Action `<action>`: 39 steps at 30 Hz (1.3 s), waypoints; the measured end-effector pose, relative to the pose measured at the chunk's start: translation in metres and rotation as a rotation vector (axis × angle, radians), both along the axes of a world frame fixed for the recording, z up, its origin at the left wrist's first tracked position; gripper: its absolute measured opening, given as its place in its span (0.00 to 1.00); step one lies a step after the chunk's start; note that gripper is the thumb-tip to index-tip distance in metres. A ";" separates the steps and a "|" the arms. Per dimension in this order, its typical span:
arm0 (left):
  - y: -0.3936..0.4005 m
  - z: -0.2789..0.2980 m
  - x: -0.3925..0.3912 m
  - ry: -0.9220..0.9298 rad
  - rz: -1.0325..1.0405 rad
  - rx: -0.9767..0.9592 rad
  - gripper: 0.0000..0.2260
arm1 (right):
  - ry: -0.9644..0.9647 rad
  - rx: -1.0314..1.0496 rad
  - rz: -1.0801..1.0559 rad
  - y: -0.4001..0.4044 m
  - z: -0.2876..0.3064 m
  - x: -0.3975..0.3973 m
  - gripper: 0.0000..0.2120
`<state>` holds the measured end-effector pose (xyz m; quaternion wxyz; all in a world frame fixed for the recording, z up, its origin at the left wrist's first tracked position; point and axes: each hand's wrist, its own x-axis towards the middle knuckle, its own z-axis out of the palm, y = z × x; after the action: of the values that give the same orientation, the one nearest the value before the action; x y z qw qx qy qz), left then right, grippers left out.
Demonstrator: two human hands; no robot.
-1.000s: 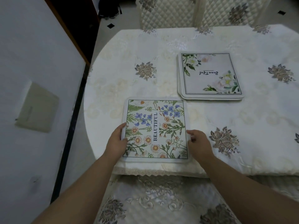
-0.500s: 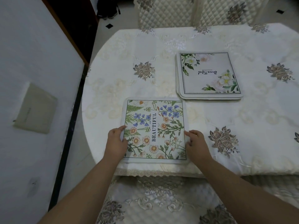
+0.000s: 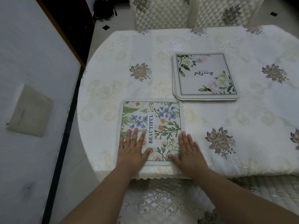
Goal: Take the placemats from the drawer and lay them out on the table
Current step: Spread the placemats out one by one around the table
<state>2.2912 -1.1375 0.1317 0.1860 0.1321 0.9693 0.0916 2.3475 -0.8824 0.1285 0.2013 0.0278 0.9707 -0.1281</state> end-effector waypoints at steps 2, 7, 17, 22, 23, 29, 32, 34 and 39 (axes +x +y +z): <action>-0.013 -0.003 -0.003 0.006 0.061 0.004 0.36 | -0.006 0.009 -0.034 0.006 -0.001 0.000 0.46; -0.021 -0.001 -0.015 -0.051 0.160 -0.026 0.41 | -0.024 -0.009 -0.160 0.017 -0.001 -0.006 0.46; 0.039 0.018 -0.112 0.030 0.005 0.055 0.37 | 0.106 -0.187 -0.076 -0.004 0.032 -0.147 0.37; 0.047 0.014 -0.140 -0.117 0.066 -0.034 0.35 | -0.010 -0.099 0.080 0.019 0.009 -0.178 0.38; 0.044 0.011 -0.137 -0.139 0.092 -0.062 0.35 | 0.007 -0.081 0.091 0.026 0.005 -0.174 0.39; 0.041 0.005 -0.128 -0.127 0.260 -0.096 0.47 | 0.089 -0.114 0.001 0.056 0.004 -0.164 0.39; 0.053 0.012 -0.138 -0.207 0.334 -0.115 0.53 | 0.029 -0.234 -0.024 0.067 0.026 -0.169 0.32; 0.068 0.023 -0.146 -0.194 0.331 -0.029 0.49 | 0.084 -0.306 -0.137 0.089 0.044 -0.172 0.21; 0.146 0.049 -0.166 -0.175 0.406 0.399 0.34 | 0.456 -0.393 -0.483 0.176 0.062 -0.181 0.11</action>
<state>2.1252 -0.9913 0.1806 0.2171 -0.0392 0.9191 0.3265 2.1668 -0.7062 0.1902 -0.0540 0.1873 0.9130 -0.3582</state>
